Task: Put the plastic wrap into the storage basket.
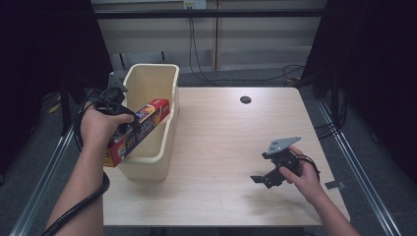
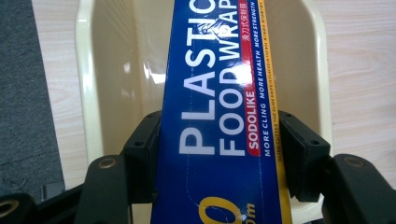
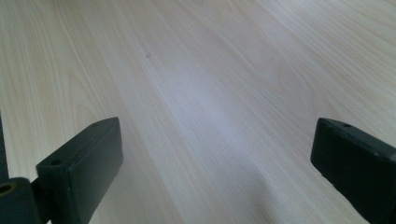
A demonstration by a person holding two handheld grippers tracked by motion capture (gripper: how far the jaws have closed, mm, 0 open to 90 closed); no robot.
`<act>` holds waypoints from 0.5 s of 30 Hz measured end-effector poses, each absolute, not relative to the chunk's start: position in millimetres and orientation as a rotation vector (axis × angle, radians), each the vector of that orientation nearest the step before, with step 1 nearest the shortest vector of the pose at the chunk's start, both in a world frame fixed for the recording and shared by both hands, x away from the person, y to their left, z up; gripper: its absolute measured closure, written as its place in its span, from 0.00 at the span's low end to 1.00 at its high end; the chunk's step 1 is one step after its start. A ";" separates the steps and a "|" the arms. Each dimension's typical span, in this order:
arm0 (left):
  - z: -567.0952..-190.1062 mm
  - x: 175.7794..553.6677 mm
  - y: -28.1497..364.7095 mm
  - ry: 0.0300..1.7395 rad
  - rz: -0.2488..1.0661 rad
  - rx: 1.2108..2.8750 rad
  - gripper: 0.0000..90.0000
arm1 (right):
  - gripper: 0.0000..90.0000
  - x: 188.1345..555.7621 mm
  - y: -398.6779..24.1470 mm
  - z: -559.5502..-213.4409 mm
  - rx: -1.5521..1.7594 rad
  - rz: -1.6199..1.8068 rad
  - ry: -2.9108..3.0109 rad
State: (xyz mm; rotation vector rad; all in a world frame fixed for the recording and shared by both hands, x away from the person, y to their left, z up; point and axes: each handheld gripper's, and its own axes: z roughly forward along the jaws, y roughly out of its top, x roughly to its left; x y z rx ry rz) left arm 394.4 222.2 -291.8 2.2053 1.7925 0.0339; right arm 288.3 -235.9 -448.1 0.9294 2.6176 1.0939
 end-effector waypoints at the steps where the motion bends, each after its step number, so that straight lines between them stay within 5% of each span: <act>1: -292.3 394.4 221.8 1.800 0.027 2.200 0.45 | 0.03 288.3 -235.9 -448.2 0.929 1.093 2.618; 15: -301.6 394.6 218.2 1.848 -0.002 2.189 0.44 | 0.03 288.7 -235.5 -449.1 0.925 1.103 2.626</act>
